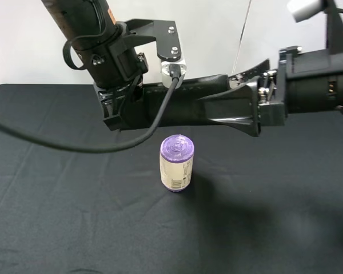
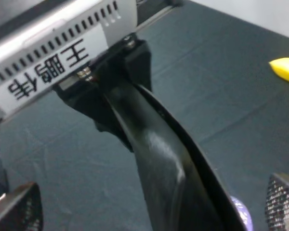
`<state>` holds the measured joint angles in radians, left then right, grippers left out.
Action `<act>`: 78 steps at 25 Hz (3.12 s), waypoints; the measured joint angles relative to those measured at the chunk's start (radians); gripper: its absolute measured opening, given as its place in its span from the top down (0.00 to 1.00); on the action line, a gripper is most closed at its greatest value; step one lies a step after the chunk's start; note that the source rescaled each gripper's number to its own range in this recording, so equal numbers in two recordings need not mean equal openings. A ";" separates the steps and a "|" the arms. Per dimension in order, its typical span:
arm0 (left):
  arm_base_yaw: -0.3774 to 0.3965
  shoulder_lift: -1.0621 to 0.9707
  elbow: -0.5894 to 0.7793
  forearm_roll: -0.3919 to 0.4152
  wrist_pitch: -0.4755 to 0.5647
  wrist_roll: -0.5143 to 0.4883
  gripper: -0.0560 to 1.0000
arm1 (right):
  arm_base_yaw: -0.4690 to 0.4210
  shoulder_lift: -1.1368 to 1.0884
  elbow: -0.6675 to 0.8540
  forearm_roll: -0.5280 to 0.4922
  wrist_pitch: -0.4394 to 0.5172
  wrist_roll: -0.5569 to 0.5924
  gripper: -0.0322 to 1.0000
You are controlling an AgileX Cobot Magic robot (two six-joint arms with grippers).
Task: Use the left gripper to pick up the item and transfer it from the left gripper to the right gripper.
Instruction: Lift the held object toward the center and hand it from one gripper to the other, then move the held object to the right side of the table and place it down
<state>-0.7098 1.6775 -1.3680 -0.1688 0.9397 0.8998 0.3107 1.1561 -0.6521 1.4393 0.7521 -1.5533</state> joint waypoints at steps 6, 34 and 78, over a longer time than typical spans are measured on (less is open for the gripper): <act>0.000 0.000 0.000 -0.036 -0.058 0.089 0.94 | 0.000 0.072 -0.031 0.030 0.042 -0.037 0.00; 0.000 0.002 0.000 -0.127 -0.112 0.141 0.95 | 0.000 0.084 -0.032 0.062 -0.009 -0.151 0.96; 0.000 -0.493 0.030 0.280 0.226 -0.633 0.00 | 0.000 0.084 -0.035 0.031 -0.049 -0.128 0.96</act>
<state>-0.7098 1.1841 -1.3375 0.1112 1.1657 0.2670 0.3107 1.2401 -0.6872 1.4701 0.7031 -1.6814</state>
